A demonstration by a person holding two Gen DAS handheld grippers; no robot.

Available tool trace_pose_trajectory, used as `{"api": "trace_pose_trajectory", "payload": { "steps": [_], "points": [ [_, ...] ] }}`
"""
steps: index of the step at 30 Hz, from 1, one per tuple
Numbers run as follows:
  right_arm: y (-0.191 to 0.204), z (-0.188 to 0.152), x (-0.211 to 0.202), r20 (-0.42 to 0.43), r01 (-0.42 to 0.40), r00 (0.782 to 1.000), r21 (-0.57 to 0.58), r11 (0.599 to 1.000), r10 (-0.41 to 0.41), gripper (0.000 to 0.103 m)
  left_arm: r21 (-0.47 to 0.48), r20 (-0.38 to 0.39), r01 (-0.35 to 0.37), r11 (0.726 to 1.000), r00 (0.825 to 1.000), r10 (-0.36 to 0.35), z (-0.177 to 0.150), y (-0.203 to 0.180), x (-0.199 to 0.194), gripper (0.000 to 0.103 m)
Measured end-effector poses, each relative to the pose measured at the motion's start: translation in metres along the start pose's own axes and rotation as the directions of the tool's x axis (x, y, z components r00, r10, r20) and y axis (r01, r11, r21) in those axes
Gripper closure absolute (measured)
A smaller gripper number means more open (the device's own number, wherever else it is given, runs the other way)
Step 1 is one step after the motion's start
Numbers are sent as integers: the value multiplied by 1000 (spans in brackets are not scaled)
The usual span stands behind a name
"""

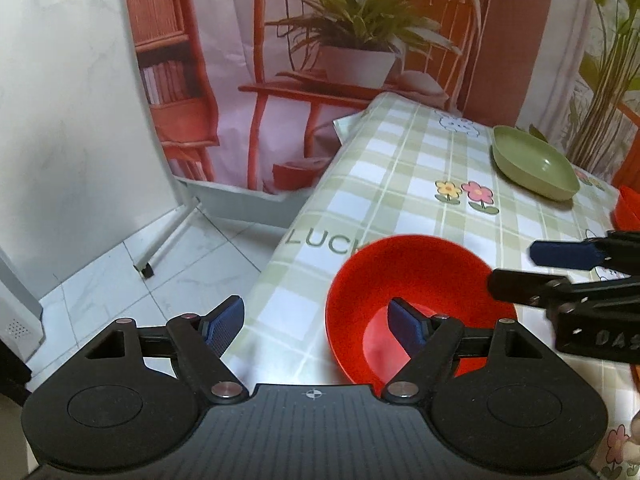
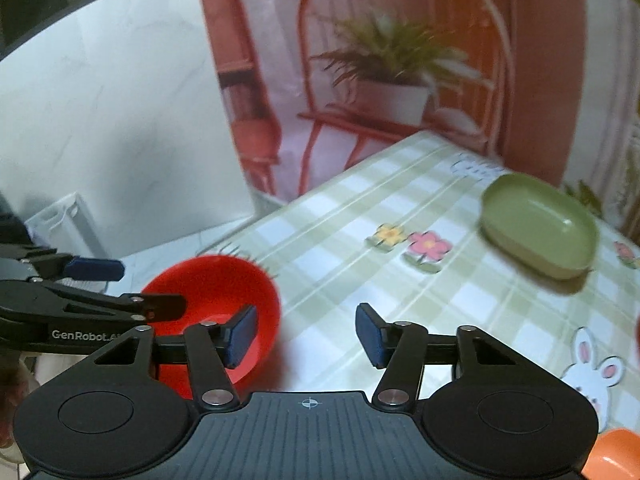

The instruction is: Organize plates and bowls

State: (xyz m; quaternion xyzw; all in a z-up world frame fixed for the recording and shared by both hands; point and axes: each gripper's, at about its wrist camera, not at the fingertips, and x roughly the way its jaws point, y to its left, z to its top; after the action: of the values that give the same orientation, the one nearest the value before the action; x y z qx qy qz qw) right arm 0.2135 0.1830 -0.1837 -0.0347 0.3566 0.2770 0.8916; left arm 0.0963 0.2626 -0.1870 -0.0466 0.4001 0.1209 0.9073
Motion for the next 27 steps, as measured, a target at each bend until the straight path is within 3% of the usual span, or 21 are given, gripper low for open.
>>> {"api": "trace_pose_trajectory", "payload": {
  "steps": [5, 8, 10, 15, 27],
  "points": [
    [8, -5, 5, -27, -39, 999, -11, 999, 39, 70, -51, -15, 13, 999, 1000, -14, -3, 4, 4, 35],
    [9, -8, 7, -34, -51, 998, -2, 999, 51, 77, -79, -37, 42, 996, 998, -45, -7, 6, 7, 52],
    [8, -10, 6, -38, -56, 998, 9, 998, 56, 85, -88, -46, 39, 995, 998, -43, -10, 6, 7, 71],
    [6, -13, 3, -27, -86, 996, 34, 996, 87, 92, -123, -35, 59, 991, 997, -64, -15, 5, 4, 86],
    [-18, -18, -26, 23, -65, 998, 132, 989, 62, 95, -114, -33, 93, 989, 995, -98, -9, -20, -7, 88]
  ]
}}
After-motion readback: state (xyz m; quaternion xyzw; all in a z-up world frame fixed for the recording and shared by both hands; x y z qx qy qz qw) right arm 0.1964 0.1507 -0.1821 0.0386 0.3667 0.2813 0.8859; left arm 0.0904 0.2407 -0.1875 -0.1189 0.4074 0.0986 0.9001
